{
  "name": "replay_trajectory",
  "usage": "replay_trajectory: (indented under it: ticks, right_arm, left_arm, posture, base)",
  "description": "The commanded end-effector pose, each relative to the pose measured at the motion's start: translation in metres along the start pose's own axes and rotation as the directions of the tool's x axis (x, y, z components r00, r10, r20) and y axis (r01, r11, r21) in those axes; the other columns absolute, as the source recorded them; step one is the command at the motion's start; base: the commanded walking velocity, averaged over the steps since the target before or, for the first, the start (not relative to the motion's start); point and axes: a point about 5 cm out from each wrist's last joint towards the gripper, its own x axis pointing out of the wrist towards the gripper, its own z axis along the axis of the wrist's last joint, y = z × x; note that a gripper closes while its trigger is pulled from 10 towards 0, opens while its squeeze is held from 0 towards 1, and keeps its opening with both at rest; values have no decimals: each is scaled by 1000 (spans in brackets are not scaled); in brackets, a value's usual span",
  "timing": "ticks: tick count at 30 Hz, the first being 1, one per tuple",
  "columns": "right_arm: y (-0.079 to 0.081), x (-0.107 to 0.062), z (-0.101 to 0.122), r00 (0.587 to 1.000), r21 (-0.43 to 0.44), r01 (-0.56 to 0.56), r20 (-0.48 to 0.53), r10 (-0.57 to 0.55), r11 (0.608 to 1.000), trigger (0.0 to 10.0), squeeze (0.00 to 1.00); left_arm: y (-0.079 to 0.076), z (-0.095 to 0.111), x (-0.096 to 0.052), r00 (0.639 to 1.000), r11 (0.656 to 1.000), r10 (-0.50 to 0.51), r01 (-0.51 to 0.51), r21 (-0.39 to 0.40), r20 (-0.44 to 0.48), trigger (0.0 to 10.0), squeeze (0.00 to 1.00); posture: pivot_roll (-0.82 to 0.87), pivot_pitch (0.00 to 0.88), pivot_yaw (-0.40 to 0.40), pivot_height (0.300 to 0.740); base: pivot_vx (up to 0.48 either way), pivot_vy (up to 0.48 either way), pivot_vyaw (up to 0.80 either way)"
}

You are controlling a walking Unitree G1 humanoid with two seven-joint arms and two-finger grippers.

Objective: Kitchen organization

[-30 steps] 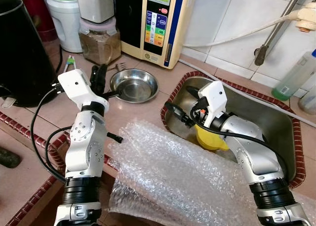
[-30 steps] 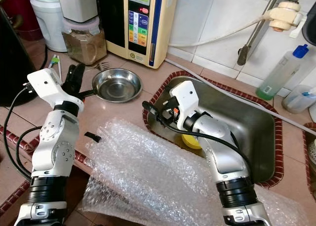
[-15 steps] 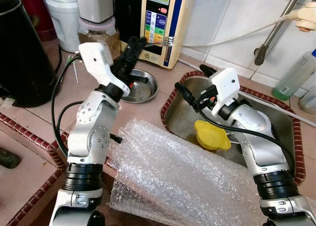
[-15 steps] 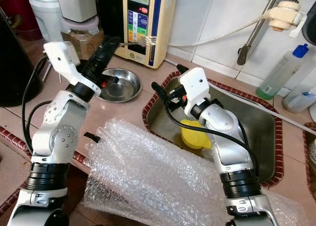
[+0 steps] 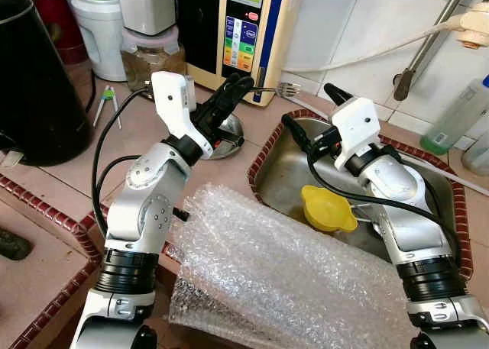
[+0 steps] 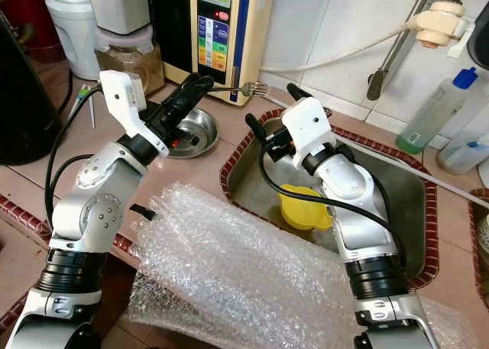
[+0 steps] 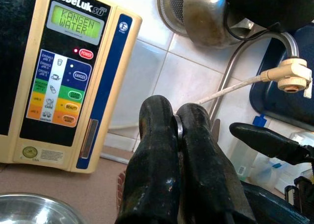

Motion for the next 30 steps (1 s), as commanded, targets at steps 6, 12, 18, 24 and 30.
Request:
replay_trajectory:
  ticks: [6,12,18,24,30]
  right_arm:
    - [-6,-1,0,1000,-14,17,-4,-17,1000,10000,0]
    - [-6,-1,0,1000,-14,17,-4,-17,1000,10000,0]
    - [5,8,-3,999,-46,-42,3,42,998,10000,0]
    - [22,18,-5,991,-79,-133,3,134,988,10000,0]
    - [22,19,-7,990,-83,-138,7,139,987,10000,0]
  left_arm:
    - [-5,-1,2,1000,1000,-30,30,-5,-6,0,0]
    - [-5,-1,2,1000,1000,-30,30,-5,-6,0,0]
    - [-21,-12,1,993,994,-105,104,-29,-54,0,0]
    - [-39,-26,-1,981,985,-170,166,-48,-95,0,0]
    - [-42,-25,-1,979,984,-177,173,-51,-97,0,0]
  posture:
    - [28,70,-87,740]
    - [28,70,-87,740]
    - [31,76,-85,740]
    - [31,75,-87,740]
    - [29,74,-88,740]
  base:
    - [0,0,0]
    - [0,0,0]
    - [0,0,0]
    - [0,0,0]
    - [0,0,0]
